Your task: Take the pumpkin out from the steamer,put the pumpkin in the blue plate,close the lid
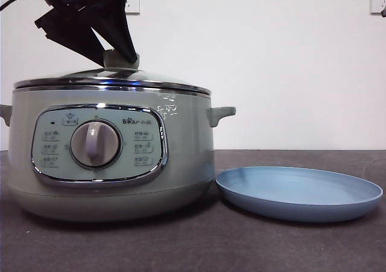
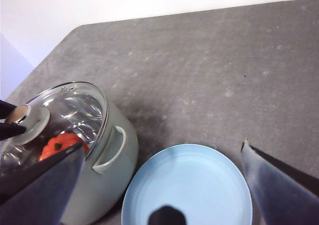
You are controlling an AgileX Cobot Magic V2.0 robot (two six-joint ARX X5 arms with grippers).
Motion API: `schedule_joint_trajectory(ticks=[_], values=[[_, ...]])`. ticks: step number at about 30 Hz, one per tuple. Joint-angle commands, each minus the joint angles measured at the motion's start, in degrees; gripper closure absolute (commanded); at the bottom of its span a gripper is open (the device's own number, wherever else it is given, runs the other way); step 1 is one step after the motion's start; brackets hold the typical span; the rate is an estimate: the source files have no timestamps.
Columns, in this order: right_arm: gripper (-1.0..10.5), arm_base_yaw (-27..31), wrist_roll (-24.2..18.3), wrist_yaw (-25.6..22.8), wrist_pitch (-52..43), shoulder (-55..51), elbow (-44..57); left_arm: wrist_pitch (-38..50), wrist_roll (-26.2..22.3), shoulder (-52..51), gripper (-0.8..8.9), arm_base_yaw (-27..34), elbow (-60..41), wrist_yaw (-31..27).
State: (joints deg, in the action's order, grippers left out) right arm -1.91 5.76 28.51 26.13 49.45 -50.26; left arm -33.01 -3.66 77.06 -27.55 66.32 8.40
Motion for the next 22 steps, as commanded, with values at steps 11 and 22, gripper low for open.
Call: schedule_joint_trajectory(ticks=[11, 22], values=[[3.8, -4.0, 1.7, 0.1, -2.4, 0.8, -0.1, 4.6, -0.8, -8.9, 8.22, -0.2, 2.8, -2.7], [3.4, -17.2, -0.7, -0.2, -4.8, 8.5, -1.8, 3.4, -0.9, -21.4, 8.22, -0.2, 2.8, -15.1]])
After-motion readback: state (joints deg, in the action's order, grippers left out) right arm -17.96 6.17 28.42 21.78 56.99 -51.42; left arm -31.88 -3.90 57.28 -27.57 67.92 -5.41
